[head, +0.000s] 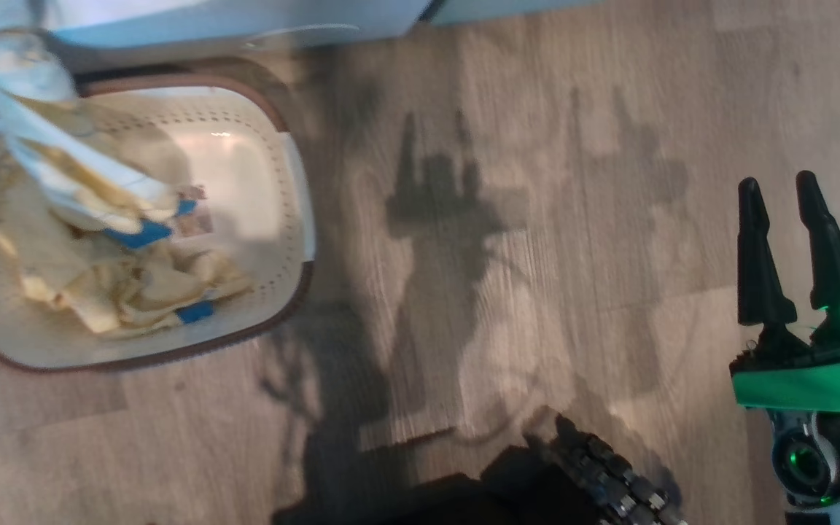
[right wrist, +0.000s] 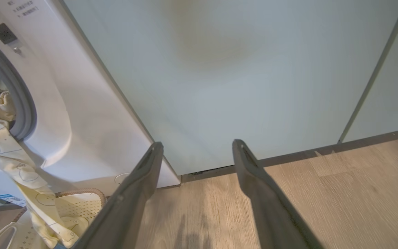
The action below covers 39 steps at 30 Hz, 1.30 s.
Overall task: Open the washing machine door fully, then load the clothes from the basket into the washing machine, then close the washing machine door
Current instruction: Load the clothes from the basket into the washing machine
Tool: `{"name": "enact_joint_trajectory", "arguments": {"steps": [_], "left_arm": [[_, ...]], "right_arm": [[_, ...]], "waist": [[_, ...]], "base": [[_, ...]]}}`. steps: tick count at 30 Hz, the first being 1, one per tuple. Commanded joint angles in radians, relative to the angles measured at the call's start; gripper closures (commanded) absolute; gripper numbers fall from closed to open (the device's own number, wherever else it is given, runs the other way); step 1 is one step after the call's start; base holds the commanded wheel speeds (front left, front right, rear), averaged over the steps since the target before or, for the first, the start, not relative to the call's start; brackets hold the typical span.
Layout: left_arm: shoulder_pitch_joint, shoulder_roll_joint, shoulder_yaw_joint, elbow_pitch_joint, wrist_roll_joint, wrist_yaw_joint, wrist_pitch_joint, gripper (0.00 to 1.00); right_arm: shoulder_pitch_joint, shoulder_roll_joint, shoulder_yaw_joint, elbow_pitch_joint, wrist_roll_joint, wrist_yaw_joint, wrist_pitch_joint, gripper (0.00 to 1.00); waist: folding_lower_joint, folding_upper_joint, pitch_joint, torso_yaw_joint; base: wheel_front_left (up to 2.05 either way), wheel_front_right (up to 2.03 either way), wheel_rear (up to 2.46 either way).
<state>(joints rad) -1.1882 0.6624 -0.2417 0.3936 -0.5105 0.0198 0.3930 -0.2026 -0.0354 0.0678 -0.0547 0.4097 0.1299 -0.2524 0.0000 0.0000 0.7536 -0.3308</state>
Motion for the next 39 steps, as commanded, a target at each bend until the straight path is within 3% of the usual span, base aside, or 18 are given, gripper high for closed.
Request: {"name": "enact_joint_trajectory", "arguments": {"steps": [1, 10, 19, 31, 39], "left_arm": [[-0.049, 0.066, 0.027, -0.029, 0.012, -0.003, 0.006, 1.00], [-0.181, 0.119, 0.021, 0.021, 0.050, -0.012, 0.019, 1.00], [-0.342, 0.146, -0.007, 0.111, 0.126, -0.040, -0.101, 1.00], [-0.586, 0.114, -0.061, 0.161, 0.249, -0.016, -0.343, 1.00], [-0.564, 0.085, -0.075, 0.276, 0.239, 0.003, -0.346, 1.00]], "right_arm": [[0.006, -0.015, 0.017, -0.031, 0.010, 0.001, -0.009, 0.00], [-0.004, -0.015, 0.050, -0.028, 0.045, 0.001, -0.009, 0.00], [-0.002, -0.015, 0.082, -0.022, 0.063, 0.001, -0.009, 0.00], [-0.010, -0.015, 0.119, -0.019, 0.091, 0.001, -0.009, 0.00], [-0.025, -0.015, 0.124, -0.017, 0.102, 0.001, -0.009, 0.00]], "waist": [[0.0000, 0.0000, 0.028, -0.028], [0.0000, 0.0000, 0.082, -0.094], [0.0000, 0.0000, 0.108, -0.142], [0.0000, 0.0000, 0.155, -0.190], [0.0000, 0.0000, 0.175, -0.178]], "base": [[0.00, 0.00, 0.00], [0.00, 0.00, 0.00], [0.00, 0.00, 0.00], [0.00, 0.00, 0.00], [0.00, 0.00, 0.00]]}}
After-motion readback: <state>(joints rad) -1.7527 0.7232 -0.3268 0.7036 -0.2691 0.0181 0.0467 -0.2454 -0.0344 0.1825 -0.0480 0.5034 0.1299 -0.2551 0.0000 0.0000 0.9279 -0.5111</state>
